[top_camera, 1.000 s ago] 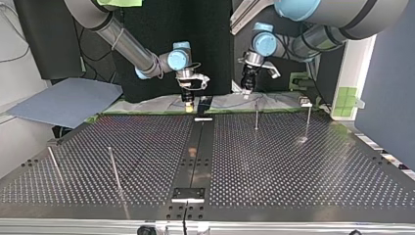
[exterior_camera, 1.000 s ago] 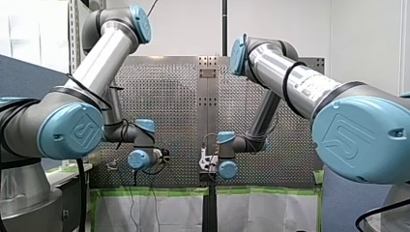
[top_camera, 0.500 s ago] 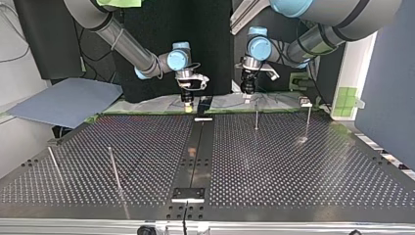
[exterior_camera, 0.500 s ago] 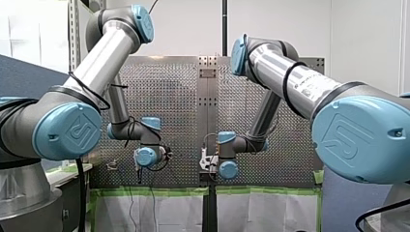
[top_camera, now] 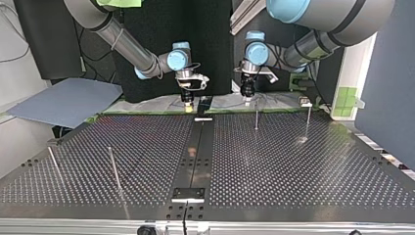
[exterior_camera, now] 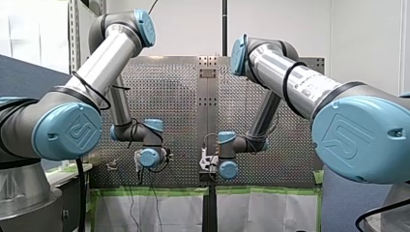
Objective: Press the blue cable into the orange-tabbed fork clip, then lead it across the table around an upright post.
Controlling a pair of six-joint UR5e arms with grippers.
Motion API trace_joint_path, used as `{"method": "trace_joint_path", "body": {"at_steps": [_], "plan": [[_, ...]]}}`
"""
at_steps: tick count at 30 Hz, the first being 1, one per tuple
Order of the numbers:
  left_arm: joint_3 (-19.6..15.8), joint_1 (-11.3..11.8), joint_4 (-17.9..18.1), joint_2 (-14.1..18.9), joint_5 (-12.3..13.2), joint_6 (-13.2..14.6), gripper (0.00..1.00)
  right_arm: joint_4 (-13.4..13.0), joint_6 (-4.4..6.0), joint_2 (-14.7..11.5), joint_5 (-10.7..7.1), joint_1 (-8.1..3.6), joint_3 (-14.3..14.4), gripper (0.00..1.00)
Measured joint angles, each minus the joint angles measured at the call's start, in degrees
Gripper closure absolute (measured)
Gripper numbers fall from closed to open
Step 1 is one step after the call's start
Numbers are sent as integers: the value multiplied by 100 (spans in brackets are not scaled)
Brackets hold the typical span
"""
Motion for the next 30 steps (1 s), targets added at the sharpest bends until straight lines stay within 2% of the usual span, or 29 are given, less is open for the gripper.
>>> {"method": "trace_joint_path", "body": {"at_steps": [10, 21, 30], "plan": [[156, -20, -113, -22, -35, -10, 0, -2, 0, -1, -1, 1, 2, 100], [616, -28, -477, -380, -80, -51, 0, 1, -8, 0, -12, 3, 1, 100], [954, -2, -413, -398, -170, -58, 0, -7, -16, 0, -13, 0, 0, 100]]}}
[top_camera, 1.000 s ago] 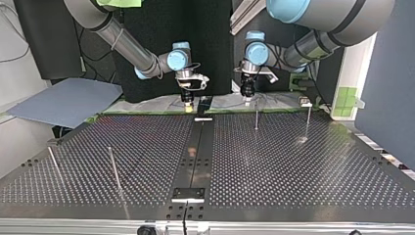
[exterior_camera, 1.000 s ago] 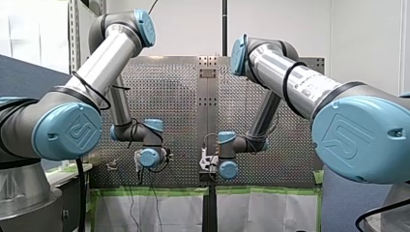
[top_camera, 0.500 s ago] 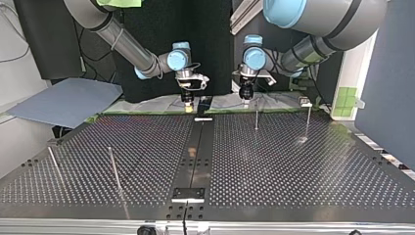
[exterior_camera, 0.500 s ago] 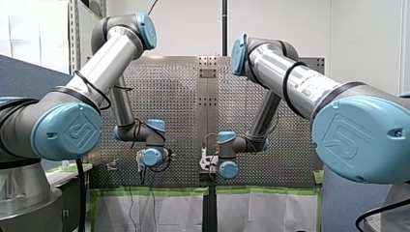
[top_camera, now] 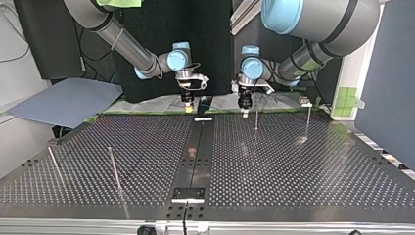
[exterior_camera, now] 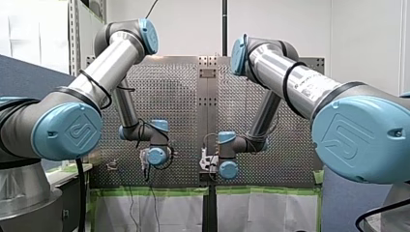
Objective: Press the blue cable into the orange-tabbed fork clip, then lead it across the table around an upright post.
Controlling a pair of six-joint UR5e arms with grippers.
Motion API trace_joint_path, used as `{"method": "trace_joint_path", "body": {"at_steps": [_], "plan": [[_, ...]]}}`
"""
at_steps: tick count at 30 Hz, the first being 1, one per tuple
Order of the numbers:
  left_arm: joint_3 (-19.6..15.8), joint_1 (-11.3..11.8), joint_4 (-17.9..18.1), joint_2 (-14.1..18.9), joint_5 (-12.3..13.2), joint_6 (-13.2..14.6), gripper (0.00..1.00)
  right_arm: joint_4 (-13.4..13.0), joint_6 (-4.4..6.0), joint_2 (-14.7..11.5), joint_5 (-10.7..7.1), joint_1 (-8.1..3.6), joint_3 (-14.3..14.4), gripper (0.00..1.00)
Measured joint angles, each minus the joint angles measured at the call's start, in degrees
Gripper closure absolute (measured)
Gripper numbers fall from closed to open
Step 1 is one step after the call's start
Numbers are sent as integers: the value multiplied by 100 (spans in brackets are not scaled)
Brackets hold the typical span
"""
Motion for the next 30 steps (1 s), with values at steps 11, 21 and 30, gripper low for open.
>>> {"method": "trace_joint_path", "body": {"at_steps": [11, 21, 30], "plan": [[61, 5, -101, -4, -63, 101, 0, -2, 5, 0, 0, -14, -3, 100], [62, -22, -264, -3, -451, 433, 100, 7, 7, 7, 0, -25, 0, 100], [63, -27, -336, -2, -482, 534, 100, 19, 7, 6, -8, -26, -1, 100]]}}
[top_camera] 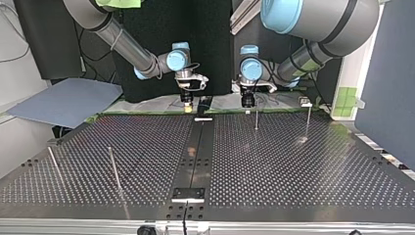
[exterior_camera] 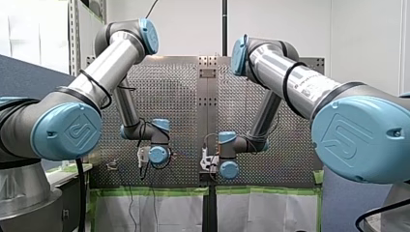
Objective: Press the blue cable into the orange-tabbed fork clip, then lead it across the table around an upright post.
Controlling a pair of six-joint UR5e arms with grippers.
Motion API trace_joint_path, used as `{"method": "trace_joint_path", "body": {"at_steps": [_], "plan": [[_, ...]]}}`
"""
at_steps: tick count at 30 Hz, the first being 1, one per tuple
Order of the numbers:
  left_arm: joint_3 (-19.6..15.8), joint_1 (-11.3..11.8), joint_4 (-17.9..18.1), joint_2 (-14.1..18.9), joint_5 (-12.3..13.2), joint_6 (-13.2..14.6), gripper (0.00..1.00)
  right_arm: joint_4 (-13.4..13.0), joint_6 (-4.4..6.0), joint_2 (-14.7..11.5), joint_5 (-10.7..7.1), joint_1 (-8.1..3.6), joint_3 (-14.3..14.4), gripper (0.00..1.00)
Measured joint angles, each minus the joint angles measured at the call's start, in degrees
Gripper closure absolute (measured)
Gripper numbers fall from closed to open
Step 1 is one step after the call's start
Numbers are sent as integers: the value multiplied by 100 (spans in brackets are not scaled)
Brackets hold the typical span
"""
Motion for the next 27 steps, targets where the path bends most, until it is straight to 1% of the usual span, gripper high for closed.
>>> {"method": "trace_joint_path", "body": {"at_steps": [8, 14, 20, 27], "plan": [[1, -1, -18, 1, 59, -29, 100, 0, -1, -3, -1, -7, -4, 100], [33, -1, -71, 18, 93, -48, 100, 69, -7, -28, -1, -44, -5, 100], [104, -1, -326, 221, 61, -44, 100, 187, -6, -204, -1, -83, -6, 100], [106, -11, -626, 535, 47, -102, 100, 387, -8, -524, 0, -92, -5, 100]]}}
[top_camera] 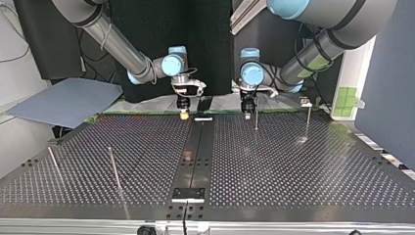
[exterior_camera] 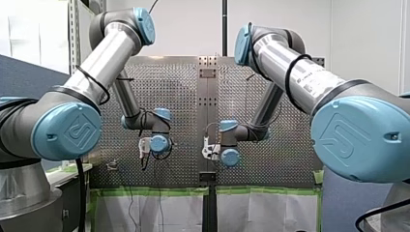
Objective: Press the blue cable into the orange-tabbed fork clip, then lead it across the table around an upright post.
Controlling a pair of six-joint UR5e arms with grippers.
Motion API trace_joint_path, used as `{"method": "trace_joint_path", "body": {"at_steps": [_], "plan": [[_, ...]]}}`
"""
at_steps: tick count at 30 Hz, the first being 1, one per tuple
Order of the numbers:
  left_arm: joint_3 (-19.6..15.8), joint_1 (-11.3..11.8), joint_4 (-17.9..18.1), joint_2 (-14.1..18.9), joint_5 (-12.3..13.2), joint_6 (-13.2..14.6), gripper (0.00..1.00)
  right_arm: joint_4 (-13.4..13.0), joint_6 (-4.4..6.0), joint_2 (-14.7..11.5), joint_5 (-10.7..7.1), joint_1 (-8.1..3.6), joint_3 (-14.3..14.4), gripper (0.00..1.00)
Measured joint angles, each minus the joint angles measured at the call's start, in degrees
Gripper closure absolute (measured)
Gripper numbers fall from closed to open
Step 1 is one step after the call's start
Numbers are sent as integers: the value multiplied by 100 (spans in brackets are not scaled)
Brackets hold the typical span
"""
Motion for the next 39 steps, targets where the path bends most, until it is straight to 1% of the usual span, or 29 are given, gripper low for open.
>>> {"method": "trace_joint_path", "body": {"at_steps": [6, 16, 25, 31, 39], "plan": [[0, -55, -206, 291, -39, -29, 100, 188, -1, -262, -1, 0, 5, 100], [-1, -181, -576, 809, -208, -51, 100, 435, -1, -764, -8, 2, 7, 100], [-1, -241, -859, 1233, -259, -61, 100, 642, 0, -1204, -18, -2, 7, 100], [-1, -288, -929, 1553, -292, -102, 100, 772, 1, -1489, -25, -6, 7, 100], [6, -304, -958, 1950, -274, -161, 100, 839, 7, -1866, -27, -4, 7, 100]]}}
